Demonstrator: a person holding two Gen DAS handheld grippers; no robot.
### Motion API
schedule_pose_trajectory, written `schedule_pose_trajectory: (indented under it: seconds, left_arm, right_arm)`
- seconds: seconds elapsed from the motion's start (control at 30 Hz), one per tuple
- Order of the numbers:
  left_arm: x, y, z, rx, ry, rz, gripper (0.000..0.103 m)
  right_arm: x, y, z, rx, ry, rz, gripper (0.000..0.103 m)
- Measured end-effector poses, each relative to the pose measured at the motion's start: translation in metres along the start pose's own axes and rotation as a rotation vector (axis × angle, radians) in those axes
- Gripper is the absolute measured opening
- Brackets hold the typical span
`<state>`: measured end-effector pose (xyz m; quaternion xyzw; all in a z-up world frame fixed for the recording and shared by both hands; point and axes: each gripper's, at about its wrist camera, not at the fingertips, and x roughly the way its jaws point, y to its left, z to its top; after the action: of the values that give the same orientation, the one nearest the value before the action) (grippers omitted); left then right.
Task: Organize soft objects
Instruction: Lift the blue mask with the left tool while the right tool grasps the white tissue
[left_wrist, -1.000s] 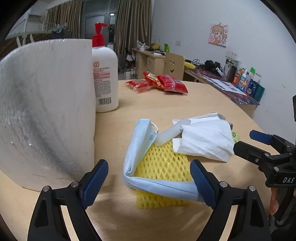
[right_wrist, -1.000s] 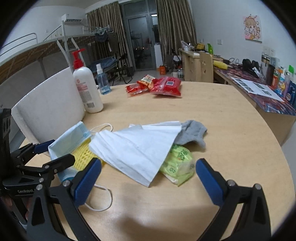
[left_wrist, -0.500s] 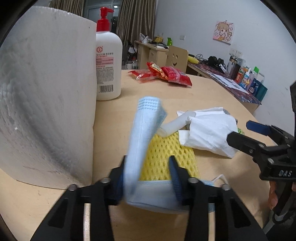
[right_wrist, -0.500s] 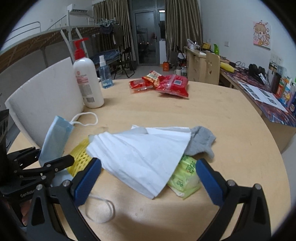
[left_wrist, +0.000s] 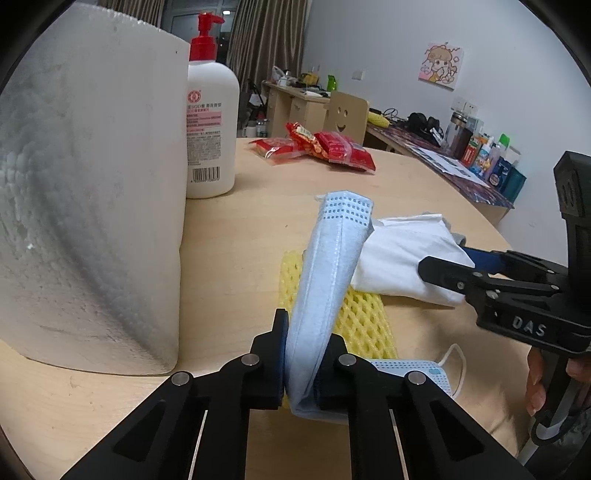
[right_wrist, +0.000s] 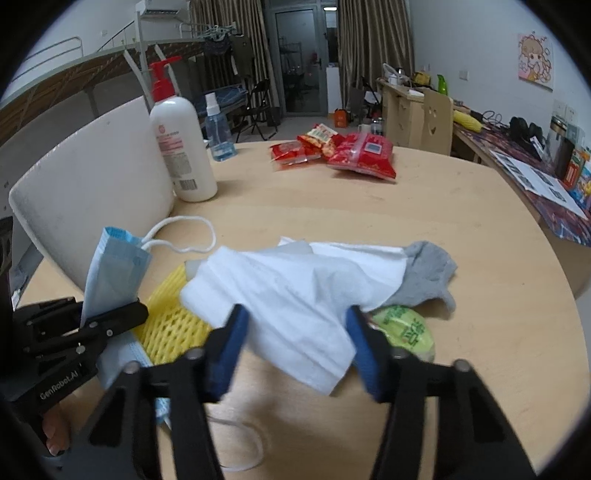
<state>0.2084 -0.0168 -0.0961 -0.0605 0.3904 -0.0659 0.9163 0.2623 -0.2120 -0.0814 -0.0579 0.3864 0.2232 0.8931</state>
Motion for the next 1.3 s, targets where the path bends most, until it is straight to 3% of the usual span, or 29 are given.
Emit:
schedule_pose_trajectory:
  seconds: [0.07, 0.13, 0.17, 0.27, 0.47, 0.83, 1.3]
  left_arm:
    - [-0.003, -0.001, 0.0, 0.003, -0.012, -0.006, 0.01]
    - [-0.004, -0.002, 0.0, 0.008, -0.021, -0.013, 0.01]
    - [-0.004, -0.002, 0.0, 0.008, -0.026, -0.017, 0.01]
    - [-0.006, -0.004, 0.0, 0.017, -0.042, -0.024, 0.006]
    - [-0.012, -0.003, 0.0, 0.011, -0.082, -0.044, 0.004]
    - [-0.027, -0.003, 0.003, -0.002, -0.143, -0.093, 0.003]
    - [-0.082, -0.009, 0.013, 0.047, -0.242, -0.076, 0.003]
  right_arm:
    - [-0.003, -0.001, 0.0, 0.009, -0.014, 0.013, 0.032]
    - [-0.008, -0.002, 0.0, 0.024, -0.04, 0.025, 0.024]
    - [-0.011, -0.001, -0.001, 0.024, -0.056, 0.033, 0.015]
    - [-0.014, -0.001, -0.003, 0.046, -0.064, 0.073, 0.006]
    - [-0.011, -0.006, -0.011, 0.105, -0.035, 0.107, 0.005]
    - [-0.056, 0.004, -0.005, 0.124, -0.201, 0.118, 0.005]
    - [-0.115, 0.007, 0.007, 0.128, -0.356, 0.069, 0.005]
